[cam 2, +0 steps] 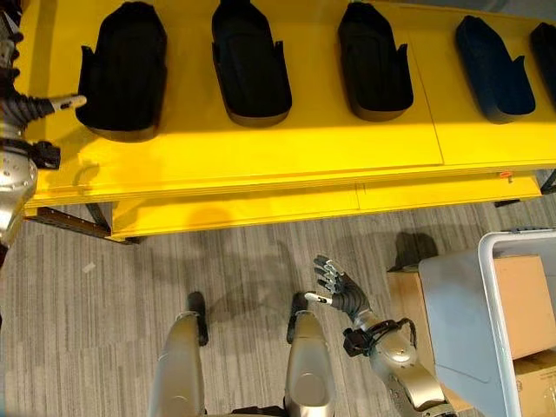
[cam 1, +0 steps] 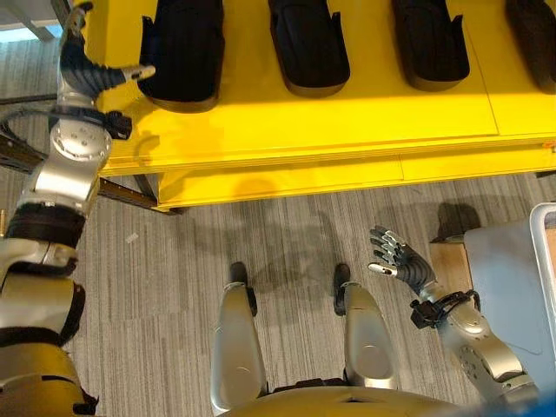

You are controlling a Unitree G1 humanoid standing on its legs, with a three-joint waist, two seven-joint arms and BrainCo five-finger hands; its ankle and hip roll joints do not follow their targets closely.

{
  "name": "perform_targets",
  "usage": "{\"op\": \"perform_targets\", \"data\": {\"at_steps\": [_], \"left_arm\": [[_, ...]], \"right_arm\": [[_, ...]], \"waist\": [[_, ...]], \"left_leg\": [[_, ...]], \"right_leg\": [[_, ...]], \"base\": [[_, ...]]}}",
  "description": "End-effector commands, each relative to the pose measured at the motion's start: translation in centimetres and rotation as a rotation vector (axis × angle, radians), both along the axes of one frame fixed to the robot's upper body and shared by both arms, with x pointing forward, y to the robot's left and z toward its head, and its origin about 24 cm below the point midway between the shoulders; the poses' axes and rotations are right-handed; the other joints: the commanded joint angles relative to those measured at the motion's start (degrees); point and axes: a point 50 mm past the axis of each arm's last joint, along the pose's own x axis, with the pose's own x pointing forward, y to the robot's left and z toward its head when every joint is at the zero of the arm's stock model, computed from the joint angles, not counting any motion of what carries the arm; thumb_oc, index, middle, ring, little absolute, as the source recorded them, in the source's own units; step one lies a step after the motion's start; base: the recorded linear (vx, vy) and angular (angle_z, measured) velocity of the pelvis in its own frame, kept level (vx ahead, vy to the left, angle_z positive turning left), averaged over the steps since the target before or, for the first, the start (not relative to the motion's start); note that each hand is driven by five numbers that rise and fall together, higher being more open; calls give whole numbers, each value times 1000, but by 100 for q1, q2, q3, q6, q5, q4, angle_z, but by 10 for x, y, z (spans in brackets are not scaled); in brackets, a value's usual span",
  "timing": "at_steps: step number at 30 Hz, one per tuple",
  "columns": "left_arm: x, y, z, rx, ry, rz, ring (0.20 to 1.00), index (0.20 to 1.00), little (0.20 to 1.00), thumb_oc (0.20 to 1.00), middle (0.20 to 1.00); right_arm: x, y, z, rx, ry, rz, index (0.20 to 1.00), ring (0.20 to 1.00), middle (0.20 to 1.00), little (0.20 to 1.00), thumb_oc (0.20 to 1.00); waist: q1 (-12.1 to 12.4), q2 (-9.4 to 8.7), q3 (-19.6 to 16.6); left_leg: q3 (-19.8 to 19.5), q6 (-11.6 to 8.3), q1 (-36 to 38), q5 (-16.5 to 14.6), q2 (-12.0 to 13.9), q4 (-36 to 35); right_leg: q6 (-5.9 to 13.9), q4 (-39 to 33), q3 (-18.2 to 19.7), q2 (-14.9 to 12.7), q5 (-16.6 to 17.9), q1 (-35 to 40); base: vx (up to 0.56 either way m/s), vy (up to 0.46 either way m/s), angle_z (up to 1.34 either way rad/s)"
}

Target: Move parts from the plastic box to the shelf.

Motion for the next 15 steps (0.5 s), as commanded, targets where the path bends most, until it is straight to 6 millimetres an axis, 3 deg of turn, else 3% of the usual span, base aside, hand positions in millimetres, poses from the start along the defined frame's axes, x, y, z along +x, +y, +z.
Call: {"op": "perform_targets", "data": {"at_steps": [1,3,5,8,10,15], "left_arm": [[-8,3,2,4,-53,-20,1000,1000,1000,1000,1000],[-9,4,-4,-11,-46,-23,1000,1000,1000,1000,1000],[-18,4,-27,-61,-23,-42,1000,1000,1000,1000,1000],[-22,3,-40,-105,-10,-58,1000,1000,1000,1000,1000],[-29,1,-63,-199,1,-78,1000,1000,1000,1000,1000],[-38,-8,-89,-322,-1,-100,1000,1000,1000,1000,1000]], "right_arm": [[-3,-5,14,14,-82,-10,1000,1000,1000,1000,1000],[-2,-4,15,12,-88,-10,1000,1000,1000,1000,1000],[2,-2,24,24,-135,-8,1000,1000,1000,1000,1000],[6,0,30,29,-162,3,1000,1000,1000,1000,1000],[13,10,43,53,-224,33,1000,1000,1000,1000,1000],[22,25,72,113,-351,92,1000,1000,1000,1000,1000]], "waist": [[77,62,-441],[79,70,-447],[126,95,-482],[143,117,-493],[189,162,-528],[221,225,-627]], "left_leg": [[56,-40,181,26,196,-83],[64,-46,246,39,198,-132],[95,-48,406,89,208,-279],[113,-44,497,119,214,-346],[132,-31,654,154,201,-464],[175,-20,856,210,163,-639]], "right_leg": [[126,-252,-105,-204,41,423],[128,-284,-117,-206,50,474],[135,-422,-125,-204,83,612],[133,-495,-134,-206,101,704],[135,-600,-155,-210,123,838],[136,-768,-183,-238,171,1032]], "base": [[39,-3,2],[35,-4,3],[52,-6,-1],[33,-2,-3],[50,4,3],[35,9,-2]]}}
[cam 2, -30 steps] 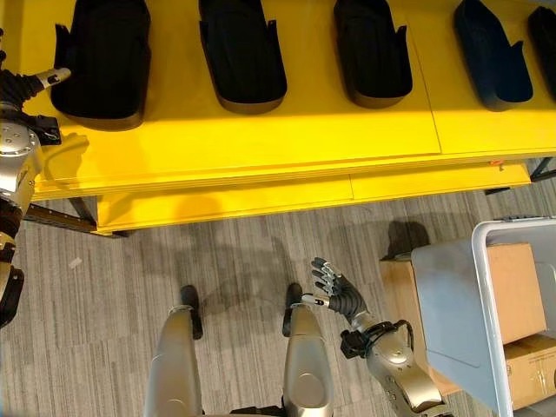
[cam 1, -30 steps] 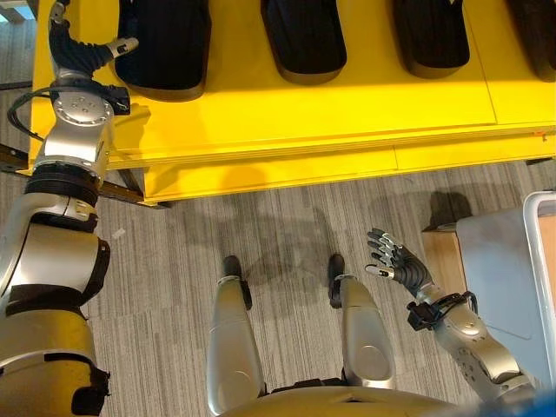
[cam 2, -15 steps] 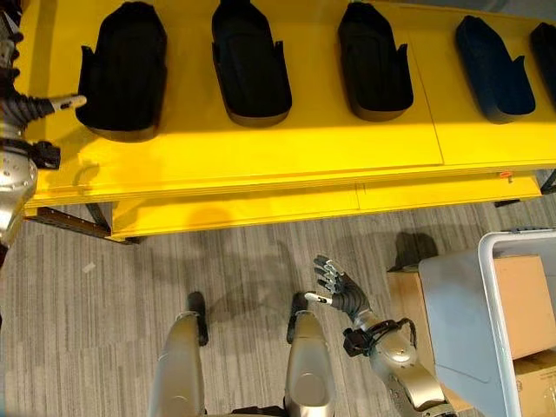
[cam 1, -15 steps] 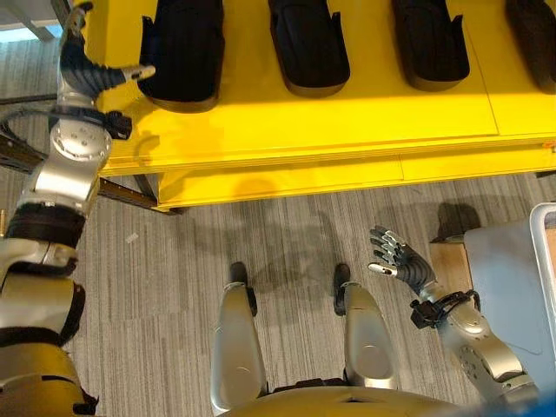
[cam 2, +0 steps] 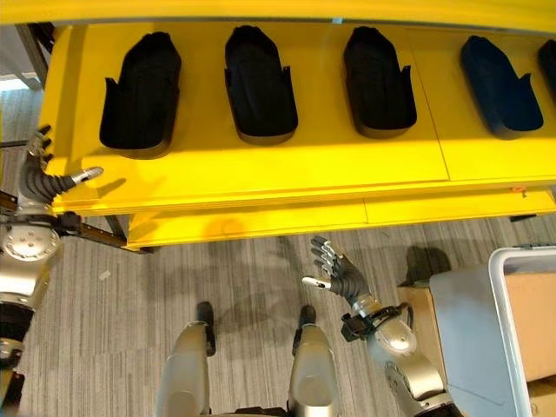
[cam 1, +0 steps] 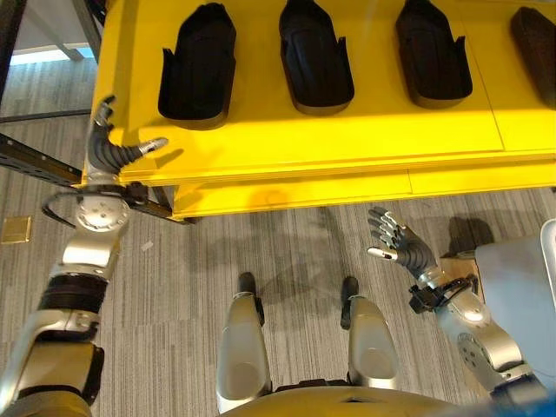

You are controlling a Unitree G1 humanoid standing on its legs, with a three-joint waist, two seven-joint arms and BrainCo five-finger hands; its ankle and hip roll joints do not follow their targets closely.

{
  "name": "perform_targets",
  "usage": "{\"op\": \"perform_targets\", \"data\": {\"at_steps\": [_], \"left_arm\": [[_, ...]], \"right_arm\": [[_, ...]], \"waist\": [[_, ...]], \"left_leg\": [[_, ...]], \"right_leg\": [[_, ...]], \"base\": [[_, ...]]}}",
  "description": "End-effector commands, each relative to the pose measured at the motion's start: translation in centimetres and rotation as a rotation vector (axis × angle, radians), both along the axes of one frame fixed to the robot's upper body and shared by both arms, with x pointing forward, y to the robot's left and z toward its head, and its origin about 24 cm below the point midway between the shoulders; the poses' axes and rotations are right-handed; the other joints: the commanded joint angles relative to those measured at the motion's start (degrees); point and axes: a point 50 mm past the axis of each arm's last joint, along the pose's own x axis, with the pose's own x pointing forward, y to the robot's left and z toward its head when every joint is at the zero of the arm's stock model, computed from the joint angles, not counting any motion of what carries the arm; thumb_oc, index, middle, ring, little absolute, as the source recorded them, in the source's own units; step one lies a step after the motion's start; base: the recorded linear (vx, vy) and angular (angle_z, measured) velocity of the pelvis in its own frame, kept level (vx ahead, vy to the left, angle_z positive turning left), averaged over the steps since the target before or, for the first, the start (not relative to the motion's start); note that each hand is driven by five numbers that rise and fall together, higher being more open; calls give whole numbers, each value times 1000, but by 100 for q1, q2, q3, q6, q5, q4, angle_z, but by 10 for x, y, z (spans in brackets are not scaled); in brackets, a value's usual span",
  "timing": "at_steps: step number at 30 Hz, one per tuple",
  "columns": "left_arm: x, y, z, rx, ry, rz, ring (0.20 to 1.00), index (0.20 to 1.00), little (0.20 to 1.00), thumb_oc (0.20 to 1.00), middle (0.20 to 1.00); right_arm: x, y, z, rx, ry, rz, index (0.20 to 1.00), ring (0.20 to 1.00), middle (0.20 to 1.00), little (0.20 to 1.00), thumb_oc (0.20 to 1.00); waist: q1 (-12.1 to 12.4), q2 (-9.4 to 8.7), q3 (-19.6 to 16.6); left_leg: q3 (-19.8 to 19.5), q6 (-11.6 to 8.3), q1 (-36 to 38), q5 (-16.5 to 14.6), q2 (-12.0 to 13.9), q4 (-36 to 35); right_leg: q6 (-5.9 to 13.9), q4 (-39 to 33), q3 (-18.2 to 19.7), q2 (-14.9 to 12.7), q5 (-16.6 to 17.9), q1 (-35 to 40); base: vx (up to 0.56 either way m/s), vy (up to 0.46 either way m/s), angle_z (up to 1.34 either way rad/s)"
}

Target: Move parts from the plastic box to the shelf.

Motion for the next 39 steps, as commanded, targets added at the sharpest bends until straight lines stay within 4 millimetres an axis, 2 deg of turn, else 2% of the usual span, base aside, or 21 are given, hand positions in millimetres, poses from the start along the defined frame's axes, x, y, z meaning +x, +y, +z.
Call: {"op": "perform_targets", "data": {"at_steps": [1,6,7,8,11,13,28,39], "left_arm": [[-3,0,14,-28,-114,-15,1000,1000,1000,1000,1000],[-3,-7,2,-72,-103,-17,1000,1000,1000,1000,1000],[-2,-11,-3,-99,-94,-18,1000,1000,1000,1000,1000],[-2,-11,-3,-99,-95,-18,1000,1000,1000,1000,1000],[0,-19,-7,-124,-101,-23,1000,1000,1000,1000,1000],[2,-22,-8,-127,-99,-29,1000,1000,1000,1000,1000],[13,-57,-11,-194,-110,-117,1000,1000,1000,1000,1000],[15,-67,-11,-208,-107,-153,1000,1000,1000,1000,1000]], "right_arm": [[-4,6,23,84,-124,24,1000,1000,1000,1000,1000],[-2,21,41,159,-188,82,1000,1000,1000,1000,1000],[0,32,50,217,-219,115,1000,1000,1000,1000,1000],[0,32,50,217,-219,116,1000,1000,1000,1000,1000],[2,53,70,309,-277,196,1000,1000,1000,1000,1000],[3,59,74,333,-283,217,1000,1000,1000,1000,1000],[35,93,114,314,-407,189,1000,1000,1000,1000,1000],[52,111,136,290,-468,152,1000,1000,1000,1000,1000]], "waist": [[-8,70,-559],[1,87,-643],[6,97,-671],[3,96,-667],[20,110,-712],[26,109,-720],[192,49,-762],[333,17,-727]], "left_leg": [[44,-3,170,164,182,-230],[83,1,274,212,160,-331],[105,8,290,210,150,-348],[105,9,293,210,149,-349],[138,36,299,185,134,-336],[149,45,294,181,128,-324],[140,127,171,124,85,-198],[105,176,56,94,30,-127]], "right_leg": [[69,-278,-104,-226,85,335],[75,-434,-125,-243,141,451],[81,-489,-131,-253,163,486],[82,-491,-131,-253,164,489],[83,-542,-111,-260,190,505],[84,-554,-103,-262,204,506],[82,-608,-143,-265,245,517],[69,-621,-200,-281,265,501]], "base": [[32,3,3],[11,0,2],[0,0,0],[0,0,0],[0,0,0],[0,0,0],[0,0,0],[0,1,1]]}}
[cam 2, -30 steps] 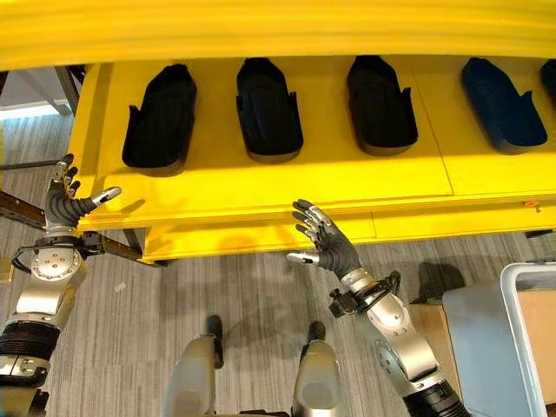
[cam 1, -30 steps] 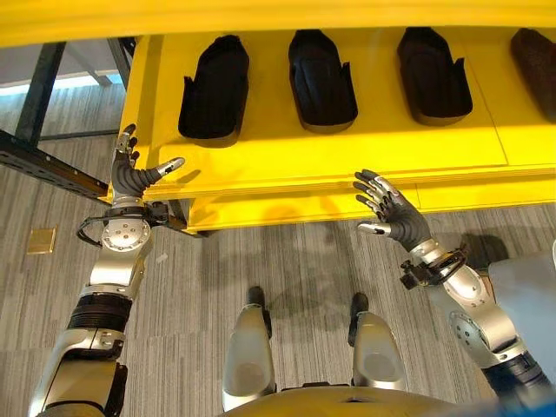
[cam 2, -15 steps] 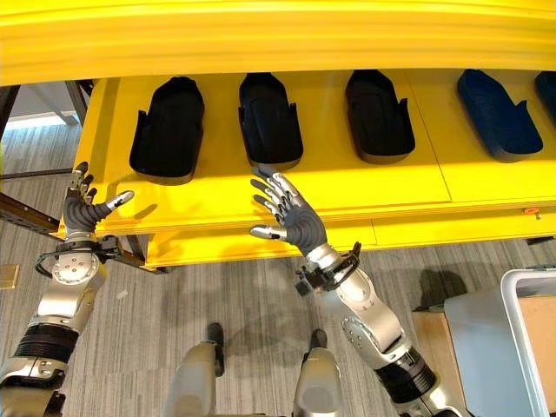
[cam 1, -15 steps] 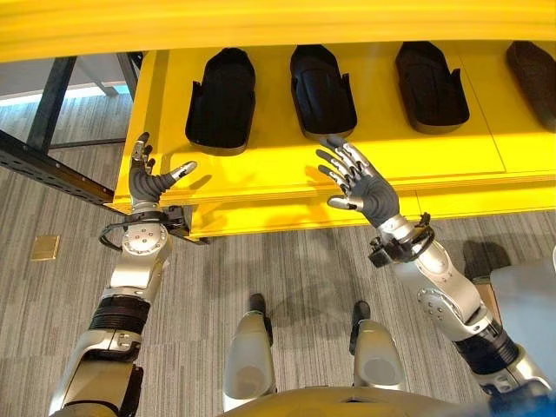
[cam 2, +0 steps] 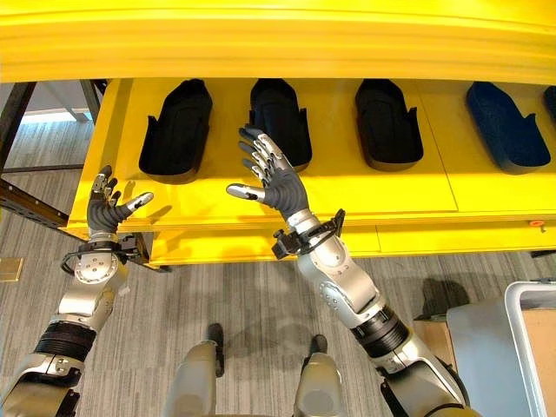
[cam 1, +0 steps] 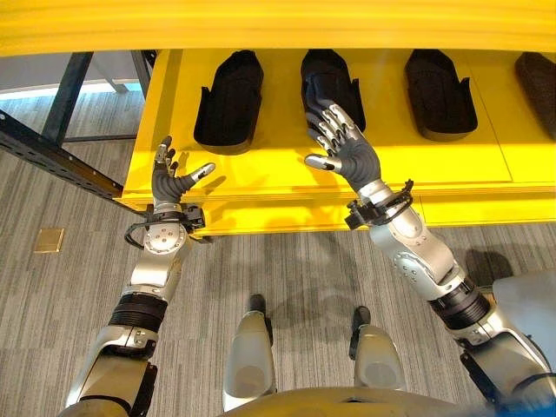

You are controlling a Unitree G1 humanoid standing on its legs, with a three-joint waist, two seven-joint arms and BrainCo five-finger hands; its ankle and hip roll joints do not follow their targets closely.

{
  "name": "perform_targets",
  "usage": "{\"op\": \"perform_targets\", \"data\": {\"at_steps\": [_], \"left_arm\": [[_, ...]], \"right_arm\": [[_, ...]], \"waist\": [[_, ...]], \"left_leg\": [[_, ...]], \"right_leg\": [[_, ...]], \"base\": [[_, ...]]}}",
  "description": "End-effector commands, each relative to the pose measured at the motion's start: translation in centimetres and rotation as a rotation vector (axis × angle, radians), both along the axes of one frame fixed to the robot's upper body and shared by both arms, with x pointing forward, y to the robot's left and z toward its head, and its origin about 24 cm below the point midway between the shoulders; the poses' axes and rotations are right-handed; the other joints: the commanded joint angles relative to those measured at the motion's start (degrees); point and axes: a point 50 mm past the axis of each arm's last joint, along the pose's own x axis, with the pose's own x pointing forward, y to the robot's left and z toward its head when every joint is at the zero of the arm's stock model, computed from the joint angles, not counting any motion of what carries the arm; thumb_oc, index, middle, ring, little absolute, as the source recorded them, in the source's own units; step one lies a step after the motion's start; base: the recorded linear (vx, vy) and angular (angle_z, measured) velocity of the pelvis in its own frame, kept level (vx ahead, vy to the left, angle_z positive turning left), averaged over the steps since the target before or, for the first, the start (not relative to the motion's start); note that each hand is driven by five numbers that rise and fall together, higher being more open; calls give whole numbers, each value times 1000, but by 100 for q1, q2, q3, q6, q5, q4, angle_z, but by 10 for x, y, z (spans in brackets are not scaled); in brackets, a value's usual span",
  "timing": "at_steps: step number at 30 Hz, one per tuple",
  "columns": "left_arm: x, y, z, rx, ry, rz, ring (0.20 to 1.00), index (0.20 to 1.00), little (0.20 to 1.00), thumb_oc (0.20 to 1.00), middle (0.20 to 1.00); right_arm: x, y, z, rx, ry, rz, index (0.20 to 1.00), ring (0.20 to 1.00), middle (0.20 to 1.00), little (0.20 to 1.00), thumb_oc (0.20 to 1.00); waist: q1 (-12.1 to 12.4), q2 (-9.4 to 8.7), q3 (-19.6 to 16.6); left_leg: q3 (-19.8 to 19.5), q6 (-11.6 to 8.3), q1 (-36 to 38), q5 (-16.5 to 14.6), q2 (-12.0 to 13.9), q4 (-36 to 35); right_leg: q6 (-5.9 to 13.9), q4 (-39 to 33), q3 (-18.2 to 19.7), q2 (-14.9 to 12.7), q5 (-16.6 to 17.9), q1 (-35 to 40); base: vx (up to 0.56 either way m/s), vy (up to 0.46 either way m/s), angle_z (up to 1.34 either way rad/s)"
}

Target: Move parts from the plastic box to the shelf.

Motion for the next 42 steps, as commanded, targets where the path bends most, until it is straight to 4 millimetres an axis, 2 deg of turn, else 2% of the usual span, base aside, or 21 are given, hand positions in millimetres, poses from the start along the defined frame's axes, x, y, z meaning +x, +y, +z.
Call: {"op": "perform_targets", "data": {"at_steps": [1,16,33,42], "left_arm": [[5,-8,31,30,-136,-39,1000,1000,1000,1000,1000],[7,-19,42,53,-169,-92,1000,1000,1000,1000,1000],[6,-33,57,63,-238,-163,1000,1000,1000,1000,1000],[7,-41,65,52,-272,-200,1000,1000,1000,1000,1000]], "right_arm": [[0,12,26,69,-107,0,1000,1000,1000,1000,1000],[25,17,56,64,-146,-106,1000,1000,1000,1000,1000],[57,9,94,0,-216,-314,1000,1000,1000,1000,1000],[65,12,104,16,-205,-352,1000,1000,1000,1000,1000]], "waist": [[42,-150,-169],[221,-175,-36],[419,-71,192],[509,-26,280]], "left_leg": [[104,190,-111,80,77,52],[54,246,-320,56,14,152],[2,319,-592,4,-110,304],[-51,354,-776,-3,-184,387]], "right_leg": [[46,-300,-123,-284,210,236],[37,-289,-182,-315,236,128],[17,-134,-216,-371,181,-67],[7,-60,-269,-423,169,-169]], "base": [[-5,13,8],[1,8,4],[0,6,2],[0,6,4]]}}
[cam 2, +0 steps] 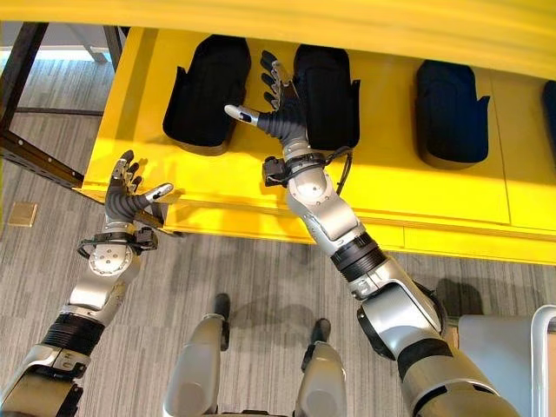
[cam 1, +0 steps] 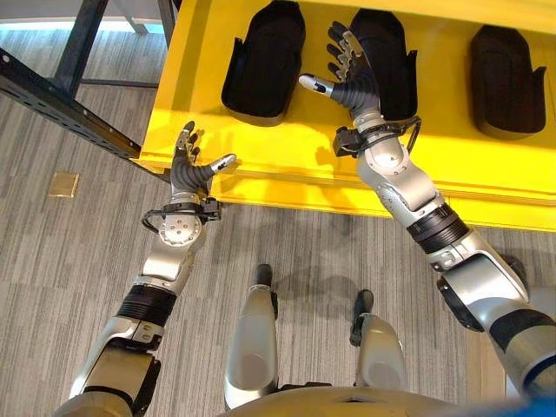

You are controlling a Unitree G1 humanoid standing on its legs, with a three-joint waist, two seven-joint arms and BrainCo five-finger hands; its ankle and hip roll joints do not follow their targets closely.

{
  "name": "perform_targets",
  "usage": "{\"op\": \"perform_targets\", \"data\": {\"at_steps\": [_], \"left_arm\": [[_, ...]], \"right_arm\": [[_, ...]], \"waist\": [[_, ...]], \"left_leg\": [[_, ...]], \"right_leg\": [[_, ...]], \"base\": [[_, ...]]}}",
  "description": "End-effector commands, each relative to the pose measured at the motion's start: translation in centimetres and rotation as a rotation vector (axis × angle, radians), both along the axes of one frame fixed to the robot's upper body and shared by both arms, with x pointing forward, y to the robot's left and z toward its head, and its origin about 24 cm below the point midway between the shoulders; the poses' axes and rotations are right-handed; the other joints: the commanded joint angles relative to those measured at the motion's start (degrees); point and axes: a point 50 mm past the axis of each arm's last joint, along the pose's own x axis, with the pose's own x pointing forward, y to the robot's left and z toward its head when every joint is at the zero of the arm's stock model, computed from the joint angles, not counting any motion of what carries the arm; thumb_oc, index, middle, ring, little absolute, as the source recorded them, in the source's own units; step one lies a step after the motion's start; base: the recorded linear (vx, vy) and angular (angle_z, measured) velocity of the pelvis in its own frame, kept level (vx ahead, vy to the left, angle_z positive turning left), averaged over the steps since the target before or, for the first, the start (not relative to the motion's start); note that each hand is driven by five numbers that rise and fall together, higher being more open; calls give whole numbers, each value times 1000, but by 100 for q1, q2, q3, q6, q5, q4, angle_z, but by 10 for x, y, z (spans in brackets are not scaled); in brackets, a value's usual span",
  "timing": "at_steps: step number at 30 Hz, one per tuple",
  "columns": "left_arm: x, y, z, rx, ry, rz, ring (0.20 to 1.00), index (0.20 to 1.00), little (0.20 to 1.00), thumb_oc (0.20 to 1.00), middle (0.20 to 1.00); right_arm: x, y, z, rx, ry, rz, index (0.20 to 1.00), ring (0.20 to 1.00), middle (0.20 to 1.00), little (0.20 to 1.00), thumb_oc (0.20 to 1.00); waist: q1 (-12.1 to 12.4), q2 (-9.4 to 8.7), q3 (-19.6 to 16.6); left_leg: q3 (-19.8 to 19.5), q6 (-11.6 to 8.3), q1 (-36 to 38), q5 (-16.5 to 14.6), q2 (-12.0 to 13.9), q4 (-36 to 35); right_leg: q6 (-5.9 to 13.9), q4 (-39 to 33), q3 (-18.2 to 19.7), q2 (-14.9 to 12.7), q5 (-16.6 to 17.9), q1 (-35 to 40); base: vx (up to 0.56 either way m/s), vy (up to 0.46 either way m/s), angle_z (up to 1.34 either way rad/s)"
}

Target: Move parts from the plastic box to the shelf.

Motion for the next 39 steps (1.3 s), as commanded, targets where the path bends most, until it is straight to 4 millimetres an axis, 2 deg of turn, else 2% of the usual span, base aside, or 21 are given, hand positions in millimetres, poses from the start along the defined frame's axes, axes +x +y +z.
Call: {"op": "perform_targets", "data": {"at_steps": [1,15,27,37,38,39], "left_arm": [[-3,-10,43,15,-192,-78,1000,1000,1000,1000,1000],[0,-22,54,17,-229,-126,1000,1000,1000,1000,1000],[0,-31,63,-2,-269,-163,1000,1000,1000,1000,1000],[-3,-29,69,-10,-296,-158,1000,1000,1000,1000,1000],[-3,-28,68,-8,-296,-158,1000,1000,1000,1000,1000],[-3,-28,69,-6,-300,-157,1000,1000,1000,1000,1000]], "right_arm": [[-8,7,45,68,-154,19,1000,1000,1000,1000,1000],[0,9,61,100,-151,-16,1000,1000,1000,1000,1000],[5,-8,95,86,-228,-146,1000,1000,1000,1000,1000],[9,-19,110,75,-256,-225,1000,1000,1000,1000,1000],[9,-20,111,77,-257,-231,1000,1000,1000,1000,1000],[9,-22,114,77,-264,-241,1000,1000,1000,1000,1000]], "waist": [[87,-27,-103],[207,-48,-26],[295,-31,27],[338,-6,62],[348,-9,48],[344,7,71]], "left_leg": [[236,285,-39,-8,4,126],[164,358,-250,-45,-89,189],[109,420,-503,-77,-229,231],[119,439,-628,-99,-314,261],[93,397,-582,-248,-303,293],[121,441,-652,-116,-326,283]], "right_leg": [[-48,-26,16,-319,121,197],[-42,-62,-30,-343,161,124],[-45,-185,-138,-418,197,100],[-39,-252,-168,-473,259,79],[-14,-233,-139,-453,140,132],[-40,-255,-169,-476,240,85]], "base": [[3,19,12],[15,12,6],[21,21,5],[16,11,3],[14,22,6],[16,28,6]]}}
